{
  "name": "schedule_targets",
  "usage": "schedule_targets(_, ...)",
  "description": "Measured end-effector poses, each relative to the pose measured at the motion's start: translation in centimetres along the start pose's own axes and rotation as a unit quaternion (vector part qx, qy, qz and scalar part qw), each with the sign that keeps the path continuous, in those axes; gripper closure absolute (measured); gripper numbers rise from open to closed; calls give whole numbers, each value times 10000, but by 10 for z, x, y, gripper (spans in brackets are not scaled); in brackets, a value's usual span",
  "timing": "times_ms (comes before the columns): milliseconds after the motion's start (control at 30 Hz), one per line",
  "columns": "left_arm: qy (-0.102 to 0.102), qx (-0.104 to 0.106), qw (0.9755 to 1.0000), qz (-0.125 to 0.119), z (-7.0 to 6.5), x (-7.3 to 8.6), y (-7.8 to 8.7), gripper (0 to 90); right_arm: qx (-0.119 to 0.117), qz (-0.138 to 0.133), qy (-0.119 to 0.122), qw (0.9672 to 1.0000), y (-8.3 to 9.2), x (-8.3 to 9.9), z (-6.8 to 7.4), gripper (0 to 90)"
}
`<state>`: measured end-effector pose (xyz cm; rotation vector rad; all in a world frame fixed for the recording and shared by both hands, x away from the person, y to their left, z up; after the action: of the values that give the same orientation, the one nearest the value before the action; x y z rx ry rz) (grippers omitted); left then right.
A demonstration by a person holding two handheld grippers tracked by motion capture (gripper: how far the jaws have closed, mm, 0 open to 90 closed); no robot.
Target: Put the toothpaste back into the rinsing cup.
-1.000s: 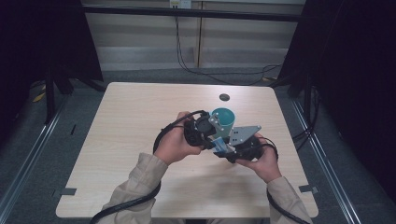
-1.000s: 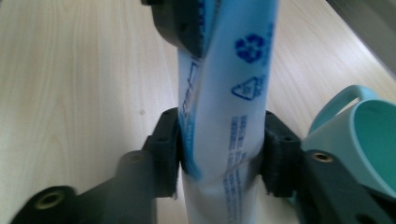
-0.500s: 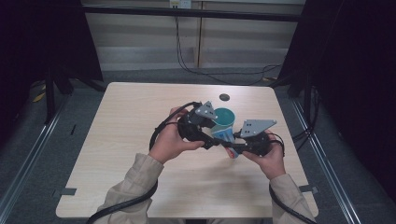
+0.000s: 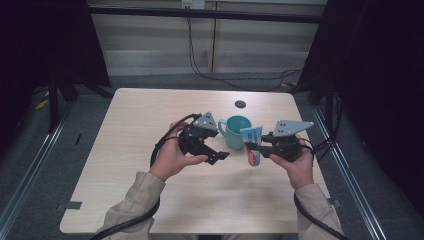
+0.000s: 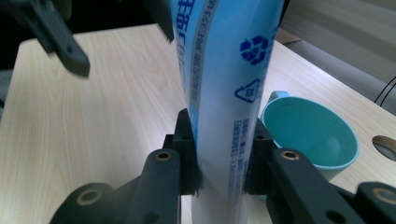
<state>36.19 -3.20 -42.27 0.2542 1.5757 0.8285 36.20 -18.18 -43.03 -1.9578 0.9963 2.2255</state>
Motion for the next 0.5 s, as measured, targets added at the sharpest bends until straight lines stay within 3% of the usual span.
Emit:
schedule_targets(133,71,-58,9999,48,4,15,-6,187,18,-107,-250,9996,3,-1,-6,722)
schedule_targets(500,93,-27,9996,271,3,46,-29,177,5,-336,-548,9979,6,-6,-17,720)
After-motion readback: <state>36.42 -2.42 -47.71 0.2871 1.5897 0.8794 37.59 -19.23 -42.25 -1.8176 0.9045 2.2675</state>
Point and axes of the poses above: each handheld gripper's, and its own axes: y roughly backward along the jaws, x roughly out of its underside, z roughly to its left, the point moved 9 cm from there along -y, roughly forward along the jaws, and after that the axes turned 5 degrees about -x, right-handed, at the moved point
